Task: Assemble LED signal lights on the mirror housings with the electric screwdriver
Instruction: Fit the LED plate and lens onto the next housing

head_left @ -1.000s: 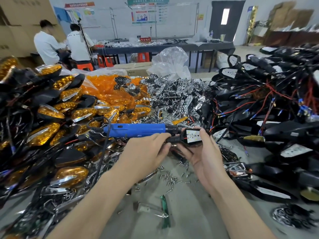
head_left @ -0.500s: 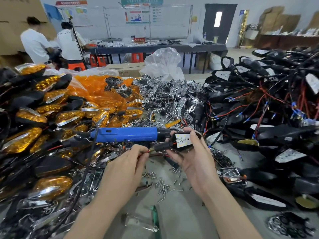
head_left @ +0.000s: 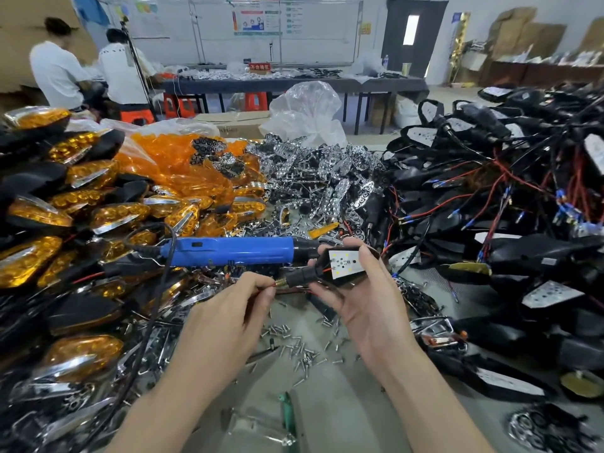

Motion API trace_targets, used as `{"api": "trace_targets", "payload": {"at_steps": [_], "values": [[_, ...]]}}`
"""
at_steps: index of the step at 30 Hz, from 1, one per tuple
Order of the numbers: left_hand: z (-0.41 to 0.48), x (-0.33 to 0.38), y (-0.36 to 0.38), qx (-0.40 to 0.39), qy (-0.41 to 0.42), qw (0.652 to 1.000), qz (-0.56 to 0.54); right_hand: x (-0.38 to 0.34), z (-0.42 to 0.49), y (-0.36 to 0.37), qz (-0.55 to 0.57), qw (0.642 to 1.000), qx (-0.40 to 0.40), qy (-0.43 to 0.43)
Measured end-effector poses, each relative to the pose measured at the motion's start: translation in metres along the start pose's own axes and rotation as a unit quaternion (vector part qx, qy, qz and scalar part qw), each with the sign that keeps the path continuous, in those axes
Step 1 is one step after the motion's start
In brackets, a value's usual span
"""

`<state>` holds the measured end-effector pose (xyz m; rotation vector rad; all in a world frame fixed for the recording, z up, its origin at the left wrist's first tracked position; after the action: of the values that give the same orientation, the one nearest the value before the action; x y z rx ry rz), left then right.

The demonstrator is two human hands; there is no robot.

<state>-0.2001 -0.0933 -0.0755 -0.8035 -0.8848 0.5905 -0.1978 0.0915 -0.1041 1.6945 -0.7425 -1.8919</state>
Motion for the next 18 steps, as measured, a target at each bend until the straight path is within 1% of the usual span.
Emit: {"api": "trace_targets", "payload": {"at_steps": [5, 14, 18], "values": [[-0.0014, 0.0003, -0.0006, 0.006, -0.003, 1.000, -0.022, -0.0006, -0.0002, -0.0006, 0.003, 1.000, 0.005, 0.000], [-0.0008, 0.0009, -0.0041, 0.007, -0.008, 1.000, -0.017, -0.0015, 0.0004, -0.0045, -0.016, 1.000, 0.014, -0.009], [-0.0015, 0.0035, -0.0066, 0.017, 0.011, 0.999, -0.030, -0.0013, 0.0007, -0.0047, -0.024, 0.999, 0.020, -0.019]]}}
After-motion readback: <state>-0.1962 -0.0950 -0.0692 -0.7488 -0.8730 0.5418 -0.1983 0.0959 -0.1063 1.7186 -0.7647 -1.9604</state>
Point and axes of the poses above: each hand's wrist, its own z-axis towards the middle knuckle, its own y-axis out of the palm, x = y × z, the point moved 8 cm from there along z, towards the middle knuckle, and after that the axes turned 7 degrees about -x, right-handed, at the moved point
